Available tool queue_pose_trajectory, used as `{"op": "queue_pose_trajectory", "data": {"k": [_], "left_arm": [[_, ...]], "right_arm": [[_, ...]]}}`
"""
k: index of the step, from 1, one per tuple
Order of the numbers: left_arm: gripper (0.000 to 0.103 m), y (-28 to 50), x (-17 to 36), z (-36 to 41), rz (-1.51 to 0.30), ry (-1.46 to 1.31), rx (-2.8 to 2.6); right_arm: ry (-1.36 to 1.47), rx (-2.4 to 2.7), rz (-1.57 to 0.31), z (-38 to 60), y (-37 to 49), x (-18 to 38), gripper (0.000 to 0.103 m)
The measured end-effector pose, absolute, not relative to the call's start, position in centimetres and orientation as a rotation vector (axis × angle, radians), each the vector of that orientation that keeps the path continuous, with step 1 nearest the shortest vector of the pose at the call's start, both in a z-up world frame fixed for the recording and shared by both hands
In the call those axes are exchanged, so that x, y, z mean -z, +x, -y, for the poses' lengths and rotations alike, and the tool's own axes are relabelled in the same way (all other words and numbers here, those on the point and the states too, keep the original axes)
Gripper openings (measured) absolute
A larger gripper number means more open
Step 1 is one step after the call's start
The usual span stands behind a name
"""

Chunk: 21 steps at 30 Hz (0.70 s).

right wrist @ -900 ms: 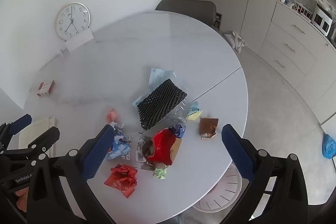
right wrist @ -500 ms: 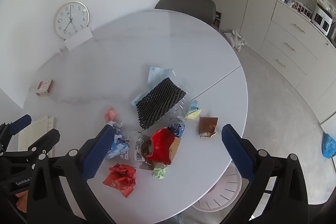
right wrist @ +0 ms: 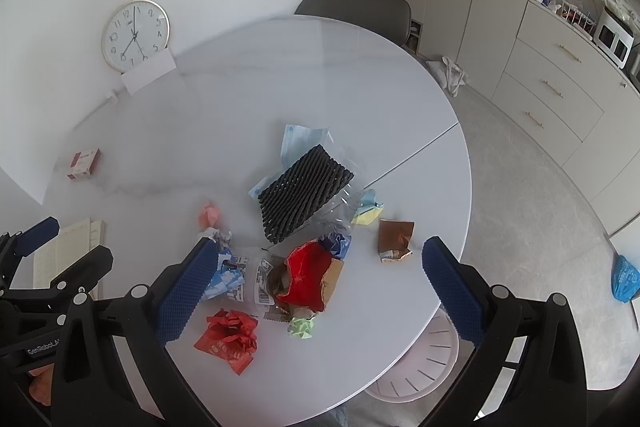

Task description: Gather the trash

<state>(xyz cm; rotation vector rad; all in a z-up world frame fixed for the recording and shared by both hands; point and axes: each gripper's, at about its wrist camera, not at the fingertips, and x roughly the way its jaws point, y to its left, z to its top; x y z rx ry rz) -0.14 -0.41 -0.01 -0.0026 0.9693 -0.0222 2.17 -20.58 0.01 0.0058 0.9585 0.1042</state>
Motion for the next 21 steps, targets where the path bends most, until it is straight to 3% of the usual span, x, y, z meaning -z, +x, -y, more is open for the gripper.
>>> {"op": "queue_pose_trajectory", "data": {"k": [21], "left_arm": [[0.097,-0.9,0.7,1.6,-0.983,0.003,0.035]], "right_arm": [[0.001,-0.103,-0.967,20.6,2.0,0.1,0.101]]}}
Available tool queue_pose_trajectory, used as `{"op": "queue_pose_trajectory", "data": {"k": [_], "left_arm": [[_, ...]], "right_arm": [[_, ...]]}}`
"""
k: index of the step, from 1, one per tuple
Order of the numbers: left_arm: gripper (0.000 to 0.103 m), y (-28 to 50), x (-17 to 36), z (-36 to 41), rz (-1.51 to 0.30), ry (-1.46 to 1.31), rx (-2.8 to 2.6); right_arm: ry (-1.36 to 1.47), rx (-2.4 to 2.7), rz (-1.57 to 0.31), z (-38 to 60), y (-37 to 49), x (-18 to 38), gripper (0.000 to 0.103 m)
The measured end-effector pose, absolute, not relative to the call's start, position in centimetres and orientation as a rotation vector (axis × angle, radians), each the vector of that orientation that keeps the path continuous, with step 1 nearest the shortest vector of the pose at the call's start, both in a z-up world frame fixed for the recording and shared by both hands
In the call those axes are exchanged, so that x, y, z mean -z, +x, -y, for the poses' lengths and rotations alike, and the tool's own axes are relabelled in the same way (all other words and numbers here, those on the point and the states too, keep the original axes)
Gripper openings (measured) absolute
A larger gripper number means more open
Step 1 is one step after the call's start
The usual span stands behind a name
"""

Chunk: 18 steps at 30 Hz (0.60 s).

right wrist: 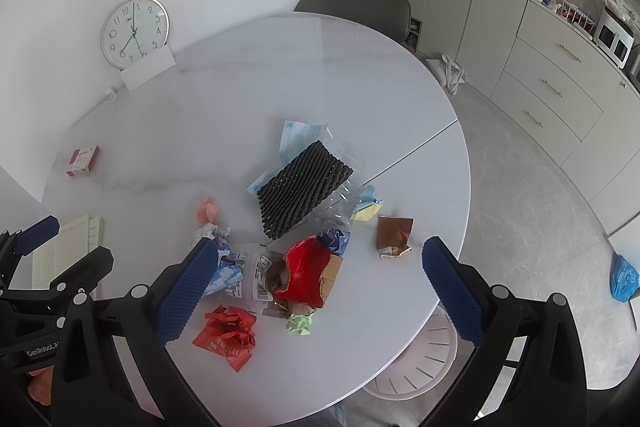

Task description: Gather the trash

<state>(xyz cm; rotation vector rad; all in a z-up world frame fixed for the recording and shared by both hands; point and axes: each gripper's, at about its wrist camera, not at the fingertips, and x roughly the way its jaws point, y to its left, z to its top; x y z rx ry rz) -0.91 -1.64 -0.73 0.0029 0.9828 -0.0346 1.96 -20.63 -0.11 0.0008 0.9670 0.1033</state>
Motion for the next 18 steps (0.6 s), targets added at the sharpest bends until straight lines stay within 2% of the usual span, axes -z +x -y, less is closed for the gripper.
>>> {"op": "queue_pose_trajectory", "data": {"k": [18], "left_arm": [[0.097,-0.3,0.51,0.31,-0.988,-0.006,0.038]], "right_arm": [[-0.002,-0.105,-0.973,20.5,2.0,0.08,0.101]]}}
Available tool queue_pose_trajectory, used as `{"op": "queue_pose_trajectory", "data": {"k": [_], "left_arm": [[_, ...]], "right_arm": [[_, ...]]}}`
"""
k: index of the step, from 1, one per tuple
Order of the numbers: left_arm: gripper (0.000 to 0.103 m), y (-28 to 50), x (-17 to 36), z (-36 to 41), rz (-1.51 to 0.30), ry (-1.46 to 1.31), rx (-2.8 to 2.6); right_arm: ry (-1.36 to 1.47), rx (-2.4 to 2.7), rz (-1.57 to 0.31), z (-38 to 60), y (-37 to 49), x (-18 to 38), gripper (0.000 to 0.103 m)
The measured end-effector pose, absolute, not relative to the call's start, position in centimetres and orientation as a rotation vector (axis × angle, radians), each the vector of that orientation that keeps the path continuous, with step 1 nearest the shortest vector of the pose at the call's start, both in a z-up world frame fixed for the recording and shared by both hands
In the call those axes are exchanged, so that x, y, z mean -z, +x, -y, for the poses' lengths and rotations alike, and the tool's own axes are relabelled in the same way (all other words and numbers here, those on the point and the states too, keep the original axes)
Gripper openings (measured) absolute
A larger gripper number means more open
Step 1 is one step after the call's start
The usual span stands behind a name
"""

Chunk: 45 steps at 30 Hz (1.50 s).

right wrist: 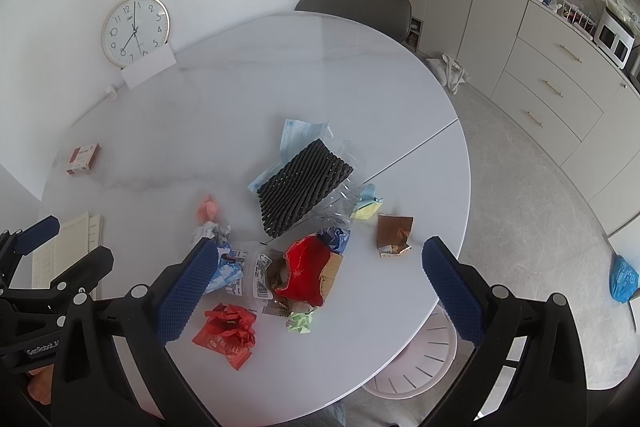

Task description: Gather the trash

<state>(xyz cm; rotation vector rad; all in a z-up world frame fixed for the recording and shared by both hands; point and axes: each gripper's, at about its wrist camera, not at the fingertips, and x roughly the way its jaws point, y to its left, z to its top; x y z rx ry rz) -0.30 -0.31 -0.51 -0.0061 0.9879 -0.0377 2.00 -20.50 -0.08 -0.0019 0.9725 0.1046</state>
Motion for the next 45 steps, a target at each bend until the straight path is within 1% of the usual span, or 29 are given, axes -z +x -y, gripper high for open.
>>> {"op": "queue_pose_trajectory", "data": {"k": [30,36,45], "left_arm": [[0.097,-0.3,1.1,0.3,-0.993,-0.003,0.034],[0.097,0.8,2.2,0.4,-0.994,0.021,0.067],[0.097,4.4,4.9,1.5,-0.999,0.116,0.119]], "right_arm": [[0.001,-0.106,-0.982,20.6,2.1,0.3,0.101],[0.013,-0.101,-1.003,21.5,4.5,2.3,0.101],[0.097,-0.088,-1.056,23.0,11.9,8.1,0.1]]}}
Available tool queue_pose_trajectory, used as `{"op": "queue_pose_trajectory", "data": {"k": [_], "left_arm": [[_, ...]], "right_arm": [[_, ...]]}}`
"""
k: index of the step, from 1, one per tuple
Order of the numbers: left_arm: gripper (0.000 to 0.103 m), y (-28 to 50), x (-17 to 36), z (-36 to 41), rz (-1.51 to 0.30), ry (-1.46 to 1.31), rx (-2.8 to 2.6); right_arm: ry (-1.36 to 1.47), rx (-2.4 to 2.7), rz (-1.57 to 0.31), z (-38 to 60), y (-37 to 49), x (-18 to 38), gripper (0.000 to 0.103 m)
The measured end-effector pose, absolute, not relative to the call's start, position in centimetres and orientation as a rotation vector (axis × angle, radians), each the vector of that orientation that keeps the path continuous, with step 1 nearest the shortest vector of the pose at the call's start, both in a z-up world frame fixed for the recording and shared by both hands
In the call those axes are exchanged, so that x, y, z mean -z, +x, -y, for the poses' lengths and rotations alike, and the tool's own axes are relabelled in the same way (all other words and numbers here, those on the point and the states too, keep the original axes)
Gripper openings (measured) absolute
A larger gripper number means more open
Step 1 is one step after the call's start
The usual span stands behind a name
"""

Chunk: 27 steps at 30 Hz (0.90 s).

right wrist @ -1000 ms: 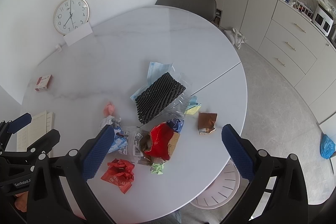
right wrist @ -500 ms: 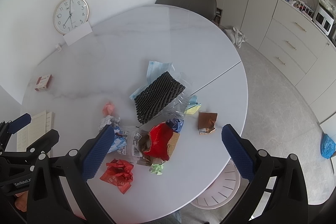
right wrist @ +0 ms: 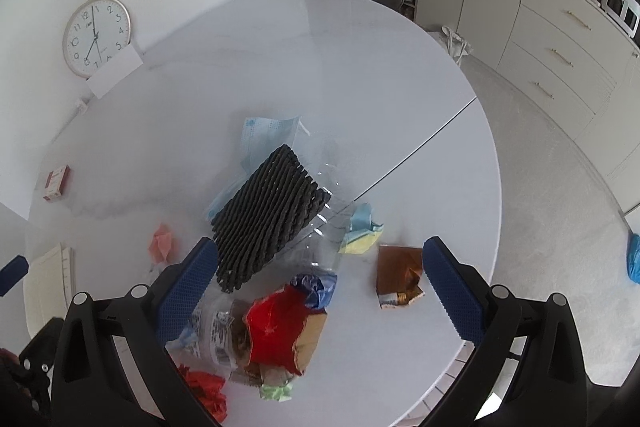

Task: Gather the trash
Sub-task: 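Grasp the black spiky sponge with the right tool while the left tool grasps the blue mask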

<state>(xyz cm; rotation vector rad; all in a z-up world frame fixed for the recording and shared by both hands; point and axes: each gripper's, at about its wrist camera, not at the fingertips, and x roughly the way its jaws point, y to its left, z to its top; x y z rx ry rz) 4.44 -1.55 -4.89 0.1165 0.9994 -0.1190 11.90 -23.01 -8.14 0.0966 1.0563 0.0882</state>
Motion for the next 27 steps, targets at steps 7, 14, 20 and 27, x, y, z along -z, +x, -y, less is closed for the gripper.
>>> {"op": "queue_pose_trajectory", "data": {"k": [7,14,20,27], "left_arm": [[0.097,7.5,6.6,1.5,-1.014,0.125,0.137],[0.097,10.1,8.4,1.3,-1.018,0.148,0.172],[0.097,12.5,9.6,1.6,-1.008,0.158,0.206],[0.096,15.5,11.8,2.8,-1.032,0.147,0.261]], "right_arm": [[0.205,-0.117,-1.159,22.4,15.7,13.3,0.07],[0.321,-0.176,-1.134,22.6,15.6,13.1,0.024],[0.374,-0.224,-1.045,23.0,15.5,10.0,0.017],[0.377,-0.211,-0.925,25.5,14.9,6.0,0.015]]}}
